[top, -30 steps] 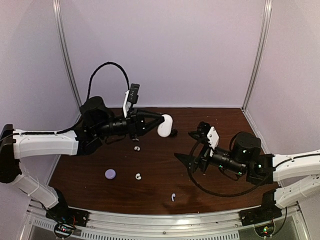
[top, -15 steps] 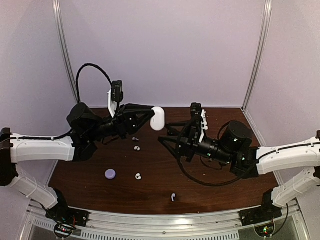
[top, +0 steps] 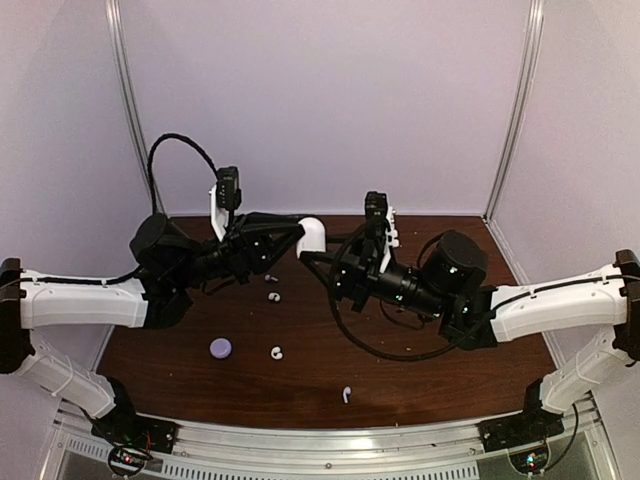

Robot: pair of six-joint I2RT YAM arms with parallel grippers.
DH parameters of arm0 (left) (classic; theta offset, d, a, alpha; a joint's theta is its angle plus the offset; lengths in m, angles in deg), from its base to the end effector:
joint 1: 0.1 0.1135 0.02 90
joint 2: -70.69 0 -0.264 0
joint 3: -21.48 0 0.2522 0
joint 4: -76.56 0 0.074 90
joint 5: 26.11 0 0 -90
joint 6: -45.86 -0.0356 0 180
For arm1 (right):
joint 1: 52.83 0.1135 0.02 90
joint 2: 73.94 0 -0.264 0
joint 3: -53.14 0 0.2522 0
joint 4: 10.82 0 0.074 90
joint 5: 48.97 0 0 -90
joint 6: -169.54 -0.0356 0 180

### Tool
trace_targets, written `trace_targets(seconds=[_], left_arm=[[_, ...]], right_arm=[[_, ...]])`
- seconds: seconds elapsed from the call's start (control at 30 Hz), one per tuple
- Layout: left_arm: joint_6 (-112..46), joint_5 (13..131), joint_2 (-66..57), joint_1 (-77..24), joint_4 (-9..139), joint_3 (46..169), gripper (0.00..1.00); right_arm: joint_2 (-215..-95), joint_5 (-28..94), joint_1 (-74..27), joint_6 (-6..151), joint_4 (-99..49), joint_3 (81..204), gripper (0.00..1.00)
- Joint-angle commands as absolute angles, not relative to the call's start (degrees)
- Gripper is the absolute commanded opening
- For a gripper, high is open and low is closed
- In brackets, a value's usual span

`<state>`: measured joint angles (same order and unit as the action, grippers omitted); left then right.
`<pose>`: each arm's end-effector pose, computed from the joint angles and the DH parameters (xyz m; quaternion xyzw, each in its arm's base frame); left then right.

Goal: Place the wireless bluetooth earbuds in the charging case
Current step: Pass from the left arm to the right, then pass from the right arm to the left

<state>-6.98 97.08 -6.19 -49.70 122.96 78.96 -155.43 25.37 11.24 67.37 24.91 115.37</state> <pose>0.1734 -0.2338 0.3340 0.2963 0.4714 -0.6697 0.4914 0.1325 0.2946 0.3221 -0.3576 0.4854 0.5541 0.5740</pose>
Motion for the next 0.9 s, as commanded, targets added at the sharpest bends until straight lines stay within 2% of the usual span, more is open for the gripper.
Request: trace_targets(seconds=[0.0, 0.1, 0.2, 0.4, 0.53, 0.67, 0.87], left_arm=[[-7.14, 95.85, -4.26, -49.97, 124.98, 78.00, 0.07], [-8.43, 95.33, -3.05, -49.96, 122.12, 77.78, 0.10], [-11.11, 95.23, -1.81, -49.93, 115.53, 78.57, 0.20], [-20.45, 91.65, 2.46, -49.25, 87.40, 85.65, 0.65], [-29.52, 89.67, 5.35, -48.62, 69.32, 90.67, 0.78], [-41.30, 95.09, 6.05, -48.52, 56.95, 93.70, 0.77], [-51.14, 102.38, 4.69, -48.61, 51.80, 94.30, 0.65]], right_arm=[[-155.47, 24.79, 10.98, 68.94, 25.07, 117.63, 0.34], [-154.60, 25.01, 10.90, 70.48, 21.79, 117.84, 0.24], [-153.07, 24.93, 10.57, 71.92, 17.26, 117.75, 0.16], [-148.53, 23.55, 8.76, 75.97, 3.90, 117.90, 0.11], [-146.88, 22.08, 8.15, 83.27, -12.44, 121.09, 0.11], [-146.71, 19.29, 8.13, 87.21, -25.86, 124.65, 0.10], [-147.71, 14.54, 8.15, 88.48, -35.79, 128.57, 0.10]])
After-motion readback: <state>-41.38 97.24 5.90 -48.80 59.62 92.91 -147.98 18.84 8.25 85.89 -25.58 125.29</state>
